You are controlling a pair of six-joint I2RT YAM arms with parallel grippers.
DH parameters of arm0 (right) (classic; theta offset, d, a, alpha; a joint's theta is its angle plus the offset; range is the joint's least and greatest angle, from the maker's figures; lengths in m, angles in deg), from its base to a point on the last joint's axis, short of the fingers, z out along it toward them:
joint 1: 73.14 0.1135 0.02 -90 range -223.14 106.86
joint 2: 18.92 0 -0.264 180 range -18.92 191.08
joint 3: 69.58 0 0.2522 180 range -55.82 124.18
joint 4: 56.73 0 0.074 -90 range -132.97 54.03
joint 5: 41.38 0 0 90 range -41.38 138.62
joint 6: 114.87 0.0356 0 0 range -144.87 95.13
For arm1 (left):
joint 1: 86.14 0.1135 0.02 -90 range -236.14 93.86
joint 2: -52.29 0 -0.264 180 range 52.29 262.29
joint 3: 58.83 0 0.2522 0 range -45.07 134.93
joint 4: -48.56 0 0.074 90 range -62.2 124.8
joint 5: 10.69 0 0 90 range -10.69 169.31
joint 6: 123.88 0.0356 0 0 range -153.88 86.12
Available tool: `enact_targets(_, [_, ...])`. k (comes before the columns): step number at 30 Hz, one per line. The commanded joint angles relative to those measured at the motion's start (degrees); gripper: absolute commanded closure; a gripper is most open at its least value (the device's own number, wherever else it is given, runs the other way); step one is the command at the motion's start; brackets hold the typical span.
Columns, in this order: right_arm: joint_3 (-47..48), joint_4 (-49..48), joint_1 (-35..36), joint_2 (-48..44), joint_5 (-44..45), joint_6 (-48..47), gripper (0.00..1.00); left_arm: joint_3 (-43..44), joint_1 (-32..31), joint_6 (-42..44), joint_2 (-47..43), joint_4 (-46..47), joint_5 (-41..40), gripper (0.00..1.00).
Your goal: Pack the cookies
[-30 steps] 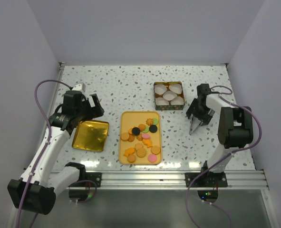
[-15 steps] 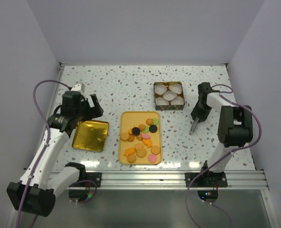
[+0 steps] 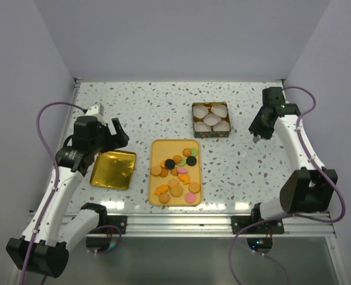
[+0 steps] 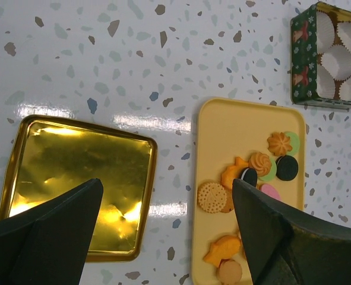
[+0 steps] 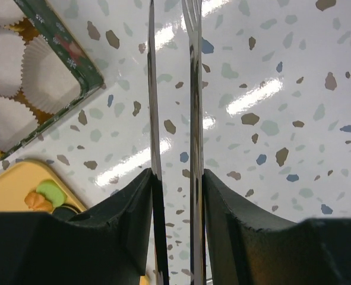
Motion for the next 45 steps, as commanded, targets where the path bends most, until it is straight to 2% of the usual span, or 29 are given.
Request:
enact_targets(1, [1.5, 6.2, -0.1, -3.8, -1.9, -0.9, 0.60, 0.6, -0.5, 0.8, -1.8, 0.8, 1.9, 0.04])
enact_targets(9, [2.5, 9.4, 0.2, -8.3, -6.3, -0.9, 0.60, 0.8, -0.6, -0.4, -4.7, -0.8, 3.1, 0.05])
enact_targets(12, [4.6, 10.5, 2.3, -9.2, -8.2, -0.9, 0.60, 0.8, -0.6, -0.5, -5.9, -1.6, 3.2, 0.05])
enact_targets(18, [10.2, 14.7, 14.8, -9.4, -7.9, 0.9, 0.59, -0.3, -0.6, -1.1, -8.2, -2.9, 3.0, 0.05])
enact_targets(25, [7.7, 10.0, 32.7, -11.8, -14.4, 6.2, 0.53, -0.8, -0.6, -1.3, -10.1, -4.4, 2.7, 0.05])
enact_targets(31, [8.2, 8.1, 44.7, -8.1, -14.1, 7.2, 0.48, -1.3, -0.6, -1.7, -10.7, -4.6, 2.9, 0.05])
enact_targets(41, [10.3, 9.1, 54.3, 1.3, -10.0, 8.6, 0.45, -1.0, -0.6, -2.1, -11.6, -5.5, 2.3, 0.04])
enact_targets(45, [10.8, 10.8, 55.3, 3.6, -8.9, 8.8, 0.45, -1.0, -0.6, -2.4, -12.5, -6.4, 1.8, 0.04])
